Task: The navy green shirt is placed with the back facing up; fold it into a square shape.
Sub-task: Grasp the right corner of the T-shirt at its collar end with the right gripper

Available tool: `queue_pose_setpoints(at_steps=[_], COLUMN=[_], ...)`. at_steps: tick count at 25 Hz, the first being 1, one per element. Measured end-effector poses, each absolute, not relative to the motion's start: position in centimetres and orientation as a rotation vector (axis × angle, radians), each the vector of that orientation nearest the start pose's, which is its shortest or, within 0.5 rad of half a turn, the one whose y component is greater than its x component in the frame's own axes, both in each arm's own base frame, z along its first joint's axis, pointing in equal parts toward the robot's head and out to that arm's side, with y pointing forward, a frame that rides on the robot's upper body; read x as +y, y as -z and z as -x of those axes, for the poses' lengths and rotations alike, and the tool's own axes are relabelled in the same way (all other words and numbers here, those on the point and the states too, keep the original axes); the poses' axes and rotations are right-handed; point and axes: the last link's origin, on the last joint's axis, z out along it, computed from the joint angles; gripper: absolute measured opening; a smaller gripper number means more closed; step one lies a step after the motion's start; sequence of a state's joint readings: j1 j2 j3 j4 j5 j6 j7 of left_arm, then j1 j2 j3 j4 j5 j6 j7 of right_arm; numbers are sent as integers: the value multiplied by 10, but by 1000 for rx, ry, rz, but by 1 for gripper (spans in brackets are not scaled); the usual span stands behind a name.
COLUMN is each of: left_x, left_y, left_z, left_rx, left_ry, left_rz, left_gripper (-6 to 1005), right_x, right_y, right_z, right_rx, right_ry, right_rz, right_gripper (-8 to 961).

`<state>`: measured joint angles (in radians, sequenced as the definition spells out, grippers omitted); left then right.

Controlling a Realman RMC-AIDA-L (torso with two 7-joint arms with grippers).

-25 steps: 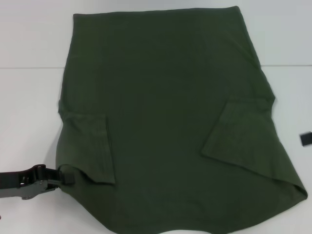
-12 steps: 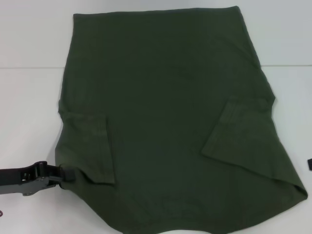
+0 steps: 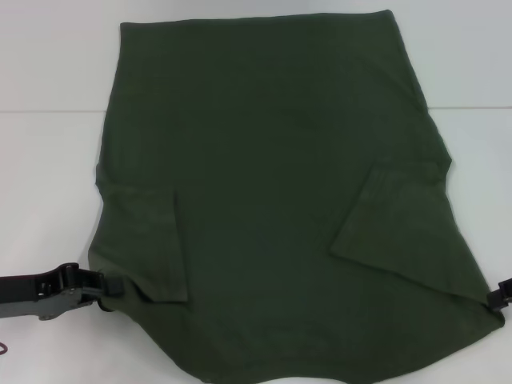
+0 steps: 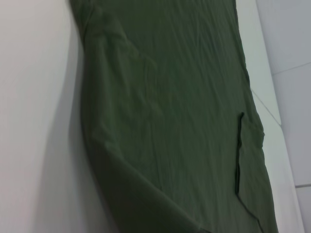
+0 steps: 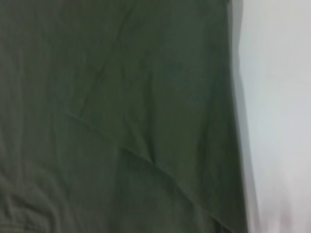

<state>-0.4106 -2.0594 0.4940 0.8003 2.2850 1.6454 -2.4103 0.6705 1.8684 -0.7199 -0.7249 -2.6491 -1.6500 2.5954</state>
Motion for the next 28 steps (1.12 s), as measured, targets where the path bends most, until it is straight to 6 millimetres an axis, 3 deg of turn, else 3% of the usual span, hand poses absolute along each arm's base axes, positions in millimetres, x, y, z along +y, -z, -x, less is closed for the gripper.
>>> queue_pose_setpoints(at_steps=[28], left_x=[290], left_y=[-39], left_z=[328], left_rx=[2290], left_ry=[-680], left_rz=[-2266], left_gripper=[38], right_x=[354], right_y=[-61], right_z=[-308], right_rx=[1838], right_ry=[246], right_rz=[2213], right_gripper=[791])
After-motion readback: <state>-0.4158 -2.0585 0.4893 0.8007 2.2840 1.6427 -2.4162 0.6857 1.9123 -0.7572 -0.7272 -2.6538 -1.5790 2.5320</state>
